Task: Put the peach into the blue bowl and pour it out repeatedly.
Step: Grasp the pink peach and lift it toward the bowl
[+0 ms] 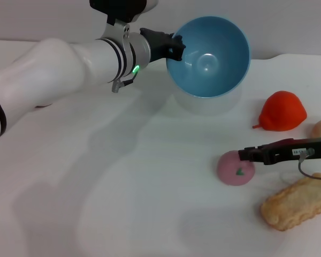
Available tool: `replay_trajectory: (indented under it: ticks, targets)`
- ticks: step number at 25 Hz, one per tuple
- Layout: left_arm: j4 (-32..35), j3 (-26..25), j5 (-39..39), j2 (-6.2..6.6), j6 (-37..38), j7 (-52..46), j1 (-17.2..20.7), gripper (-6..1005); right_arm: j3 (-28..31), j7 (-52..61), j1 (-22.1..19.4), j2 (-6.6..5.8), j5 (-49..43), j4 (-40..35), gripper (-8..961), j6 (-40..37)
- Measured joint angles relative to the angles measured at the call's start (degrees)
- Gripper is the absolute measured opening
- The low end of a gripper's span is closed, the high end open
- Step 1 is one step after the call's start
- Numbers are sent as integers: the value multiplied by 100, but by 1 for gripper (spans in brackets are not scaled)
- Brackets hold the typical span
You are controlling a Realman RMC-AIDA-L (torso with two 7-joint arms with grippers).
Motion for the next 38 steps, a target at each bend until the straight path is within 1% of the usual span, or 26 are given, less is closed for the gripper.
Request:
replay_trajectory:
  ticks: [4,8,12,15,21,25,31,33,38]
  targets:
    - [0,0,0,4,10,-1,6,-2,-19,-12,22,-8,3,-47,89,-90]
    - [0,0,0,4,16,-6,23,-1,15,9,8,-19,-7,-39,56,-114]
    - [0,0,0,5,21,-7,29,-1,40,186,-62,-63,-4,-141,24,-251]
    - [0,0,0,5,26,-9,29,-1,38,191,-127,-62,-13,-227,-1,-273]
    - [0,0,0,-3,29,-9,23,-2,-19,214,0,-55,-62,-17,118,-154]
    - [0,0,0,-8,34,-10,27,-2,-31,257,86,-50,-166,171,296,90]
    - [0,1,1,-14,47,-10,36,-1,-152,599,410,-15,-686,560,574,403]
    - [0,0,1,-14,51,-10,37,-1,-177,599,434,7,-687,576,576,423]
    - [-1,20,1,-14,52,-20,37,-1,-138,648,444,13,-679,559,579,404]
